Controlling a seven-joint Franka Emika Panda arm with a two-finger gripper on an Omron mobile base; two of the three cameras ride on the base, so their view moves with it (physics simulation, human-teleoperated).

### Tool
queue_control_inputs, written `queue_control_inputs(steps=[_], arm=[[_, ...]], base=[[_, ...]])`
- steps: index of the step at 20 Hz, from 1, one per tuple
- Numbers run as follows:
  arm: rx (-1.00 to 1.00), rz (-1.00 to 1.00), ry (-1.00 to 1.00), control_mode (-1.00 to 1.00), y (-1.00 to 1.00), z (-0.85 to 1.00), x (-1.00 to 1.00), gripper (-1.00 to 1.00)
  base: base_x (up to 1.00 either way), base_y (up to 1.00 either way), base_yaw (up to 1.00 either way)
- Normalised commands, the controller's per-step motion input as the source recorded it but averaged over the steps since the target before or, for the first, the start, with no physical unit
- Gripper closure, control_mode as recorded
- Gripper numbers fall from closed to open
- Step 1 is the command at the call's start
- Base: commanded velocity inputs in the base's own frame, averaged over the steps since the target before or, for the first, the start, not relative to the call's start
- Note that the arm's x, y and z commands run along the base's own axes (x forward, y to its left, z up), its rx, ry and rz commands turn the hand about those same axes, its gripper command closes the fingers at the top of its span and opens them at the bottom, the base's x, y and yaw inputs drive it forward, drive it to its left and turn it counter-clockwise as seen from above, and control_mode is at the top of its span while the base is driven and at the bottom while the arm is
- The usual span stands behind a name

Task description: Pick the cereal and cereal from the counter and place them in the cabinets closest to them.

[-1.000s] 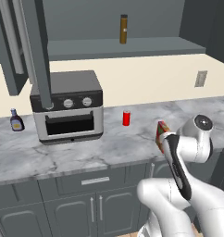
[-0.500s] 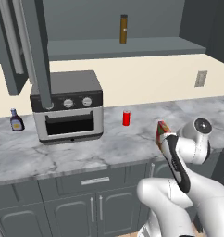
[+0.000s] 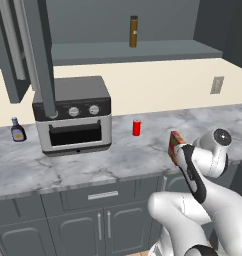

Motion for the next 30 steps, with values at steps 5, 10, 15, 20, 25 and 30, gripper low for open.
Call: queue_control_inputs(steps=[5,10,15,20,25,30], arm=[[0.00,-0.01,0.00,-1.00,0.03,0.00,0.10,-1.00],[-0.03,-0.03,0.00,-1.00,0.17,-0.01,0.16,-1.00],[0.00,0.00,0.00,-1.00,0.02,0.00,0.03,-1.00],[0.00,0.00,0.00,-1.00,0.00,0.00,0.05,-1.00],[0.00,0.00,0.00,-1.00,0.00,-0.06,0.21,-1.00],[0.00,0.00,0.00,-1.00,0.00,-0.08,0.22,-1.00]], base=[[0.00,0.00,0.00],[0.00,0.00,0.00],[0.00,0.00,0.00],[0.00,0.00,0.00],[0.00,0.00,0.00],[0.00,0.00,0.00]])
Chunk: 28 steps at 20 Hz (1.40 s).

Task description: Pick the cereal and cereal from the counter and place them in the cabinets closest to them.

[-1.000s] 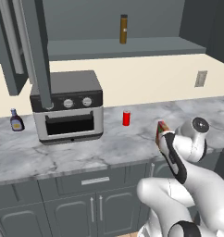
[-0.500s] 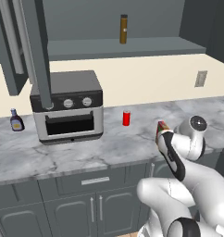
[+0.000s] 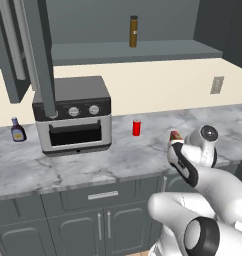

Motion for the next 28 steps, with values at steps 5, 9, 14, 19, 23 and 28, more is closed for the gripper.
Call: queue_control_inputs(steps=[5,9,14,19,23,28], arm=[[0.00,0.00,0.00,-1.00,0.00,-0.08,0.16,-1.00],[0.00,0.00,0.00,-1.00,0.00,-0.07,0.06,-1.00],[0.00,0.00,0.00,-1.00,0.00,-0.09,0.06,-1.00],[0.00,0.00,0.00,-1.00,0.00,-0.09,0.11,-1.00],[0.00,0.00,0.00,-1.00,0.00,-0.09,0.12,-1.00],[0.00,0.00,0.00,-1.00,0.00,-0.10,0.11,-1.00]], base=[[0.00,0.00,0.00],[0.00,0.00,0.00],[0.00,0.00,0.00],[0.00,0.00,0.00],[0.00,0.00,0.00],[0.00,0.00,0.00]])
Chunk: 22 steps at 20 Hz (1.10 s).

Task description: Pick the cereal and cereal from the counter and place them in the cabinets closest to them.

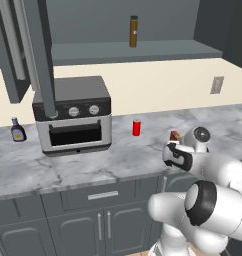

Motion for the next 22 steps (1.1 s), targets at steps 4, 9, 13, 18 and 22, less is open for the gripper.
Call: queue_control_inputs(steps=[4,9,13,18,22], arm=[[0.00,0.00,0.00,-1.00,0.00,-0.09,0.08,-1.00],[0.00,0.00,0.00,-1.00,0.00,-0.01,0.01,-1.00],[0.00,0.04,0.00,-1.00,-0.11,0.00,0.00,-1.00],[0.00,0.09,0.00,-1.00,-0.13,0.00,0.00,-1.00],[0.00,0.02,0.00,-1.00,-0.01,0.00,0.00,-1.00]], base=[[0.00,0.00,0.00],[0.00,0.00,0.00],[0.00,0.00,0.00],[0.00,0.00,0.00],[0.00,0.00,0.00]])
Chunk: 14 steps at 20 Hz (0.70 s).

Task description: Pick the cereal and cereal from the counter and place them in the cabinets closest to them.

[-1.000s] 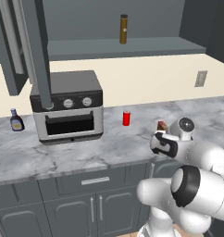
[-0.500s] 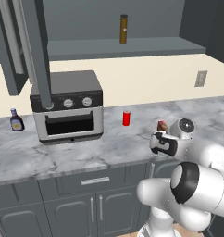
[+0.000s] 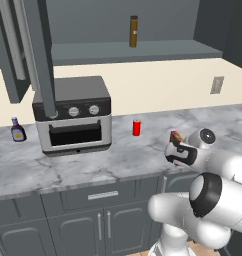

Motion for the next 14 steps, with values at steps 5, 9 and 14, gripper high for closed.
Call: queue_control_inputs(steps=[5,9,14], arm=[[0.00,0.00,0.00,-1.00,0.00,0.00,0.04,-1.00],[0.00,0.00,0.00,-1.00,0.00,-0.01,0.04,-1.00],[0.00,0.00,0.00,-1.00,0.00,-0.05,0.05,-1.00]], base=[[0.00,0.00,0.00],[0.00,0.00,0.00],[0.00,0.00,0.00]])
